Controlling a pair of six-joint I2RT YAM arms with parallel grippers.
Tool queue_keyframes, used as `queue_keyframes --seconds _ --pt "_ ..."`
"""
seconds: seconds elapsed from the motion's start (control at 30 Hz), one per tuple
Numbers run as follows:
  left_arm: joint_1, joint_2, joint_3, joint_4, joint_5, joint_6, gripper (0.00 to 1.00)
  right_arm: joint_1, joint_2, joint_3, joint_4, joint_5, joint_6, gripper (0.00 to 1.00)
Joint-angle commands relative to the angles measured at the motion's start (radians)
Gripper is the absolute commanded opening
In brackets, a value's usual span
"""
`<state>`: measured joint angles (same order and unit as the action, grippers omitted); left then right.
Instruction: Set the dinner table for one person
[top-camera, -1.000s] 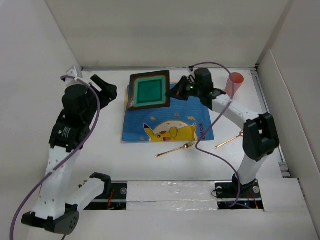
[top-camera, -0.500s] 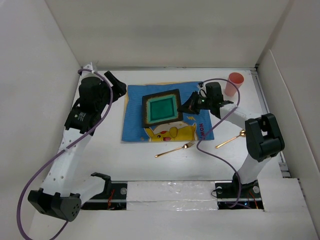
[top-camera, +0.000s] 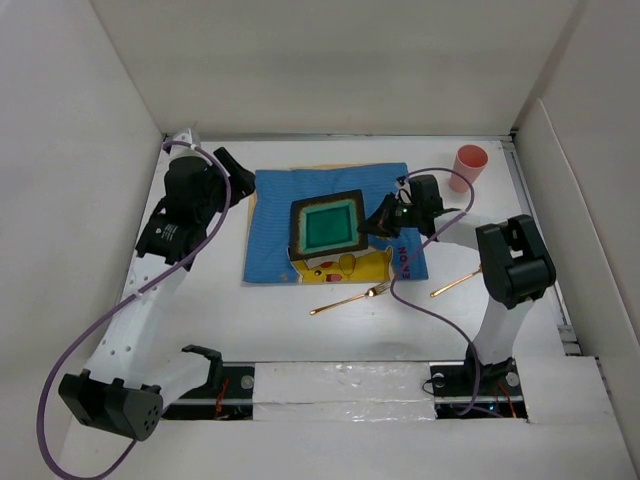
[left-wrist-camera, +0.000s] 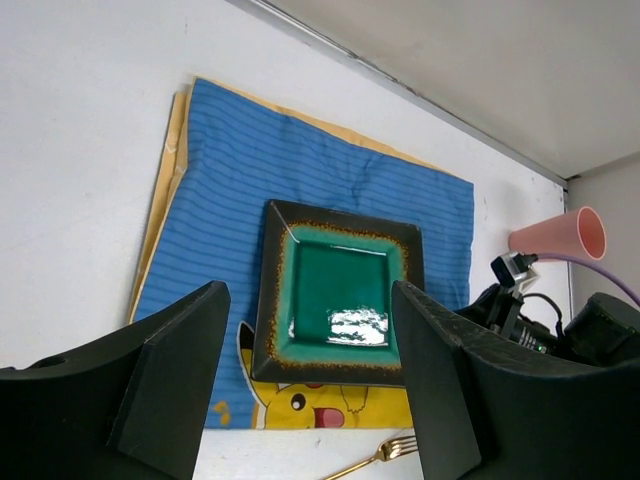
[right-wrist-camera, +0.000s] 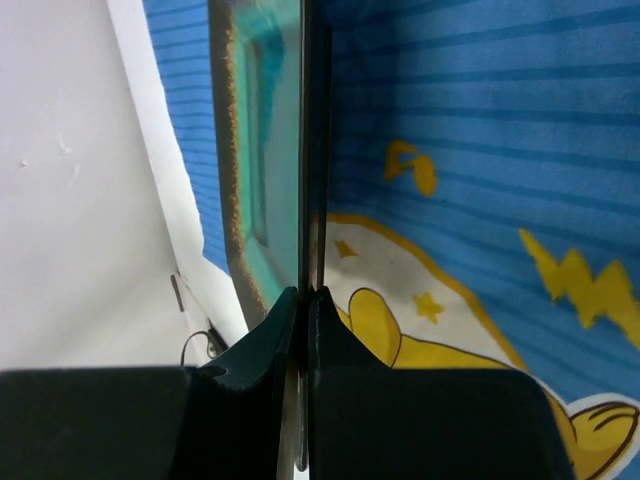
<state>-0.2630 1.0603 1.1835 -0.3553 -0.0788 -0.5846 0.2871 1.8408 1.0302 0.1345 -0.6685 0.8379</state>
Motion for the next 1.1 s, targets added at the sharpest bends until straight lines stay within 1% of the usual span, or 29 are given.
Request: queue_keyframes --seconds 0.0,0.1,0.13,0.17,0.2,0.27,0.3,0.37,0.5,0.6,0.67,0.73,0.8,0.83,0.87,0.9,0.93,0.97,1.0,1.03,1.07 --pt "-0.005 0.007 -0.012 0.052 0.010 0.014 0.62 -0.003 -0.020 0.036 0.186 -0.076 0.010 0.00" --pt "-0.005 0.015 -0.013 0.055 0.007 0.017 0.62 -0.003 -0.009 0.016 0.160 -0.057 -0.008 0.00" --pt "-0.005 0.015 -0.019 0.056 0.005 0.019 0.62 -0.003 -0.005 -0.005 0.143 -0.048 -0.037 0.02" --pt "-0.005 0.015 -0.019 0.056 0.005 0.019 0.62 -0.003 -0.005 -0.005 0.143 -0.048 -0.037 0.02" --pt "-0.005 0.015 -0.022 0.058 0.004 0.019 0.62 -0.003 -0.005 -0.007 0.110 -0.037 -0.048 0.14" --pt "-0.005 0.012 -0.030 0.064 0.005 0.016 0.62 -0.003 0.000 0.004 0.048 0.006 -0.095 0.23" --pt "-0.005 0.012 -0.035 0.070 0.007 0.012 0.62 -0.003 0.003 0.011 -0.001 0.010 -0.112 0.31" --pt "-0.005 0.015 -0.042 0.076 0.010 0.011 0.62 -0.003 0.008 0.031 -0.056 0.032 -0.160 0.37" --pt "-0.005 0.018 -0.047 0.093 0.007 0.022 0.62 -0.003 0.012 0.082 -0.215 0.049 -0.229 0.38" --pt "-0.005 0.020 -0.047 0.107 0.007 0.031 0.62 -0.012 0.008 0.099 -0.275 0.078 -0.247 0.39" --pt "-0.005 0.020 -0.048 0.111 0.008 0.035 0.62 -0.012 -0.002 0.108 -0.306 0.128 -0.258 0.39" --pt "-0.005 0.018 -0.054 0.124 0.016 0.037 0.62 -0.025 -0.040 0.119 -0.343 0.193 -0.261 0.40" --pt "-0.005 0.015 -0.065 0.137 0.028 0.035 0.60 -0.057 -0.089 0.137 -0.360 0.211 -0.258 0.40" --pt "-0.005 0.013 -0.077 0.142 0.034 0.035 0.58 -0.069 -0.101 0.155 -0.371 0.221 -0.257 0.40" --pt "-0.005 0.012 -0.088 0.145 0.045 0.037 0.56 -0.080 -0.109 0.206 -0.378 0.216 -0.249 0.33" --pt "-0.005 0.012 -0.097 0.151 0.045 0.040 0.50 -0.101 -0.109 0.237 -0.397 0.210 -0.249 0.26" --pt "-0.005 0.012 -0.108 0.144 0.044 0.042 0.42 -0.112 -0.103 0.269 -0.412 0.216 -0.249 0.17" --pt "-0.005 0.015 -0.108 0.135 0.040 0.058 0.33 -0.123 -0.103 0.334 -0.432 0.231 -0.253 0.00" --pt "-0.005 0.017 -0.114 0.112 0.043 0.078 0.16 -0.152 -0.109 0.385 -0.470 0.285 -0.257 0.00" --pt "-0.005 0.017 -0.117 0.111 0.043 0.078 0.07 -0.170 -0.115 0.386 -0.470 0.315 -0.257 0.00" --pt "-0.005 0.012 -0.123 0.096 0.043 0.094 0.00 -0.192 -0.123 0.421 -0.478 0.340 -0.250 0.00"
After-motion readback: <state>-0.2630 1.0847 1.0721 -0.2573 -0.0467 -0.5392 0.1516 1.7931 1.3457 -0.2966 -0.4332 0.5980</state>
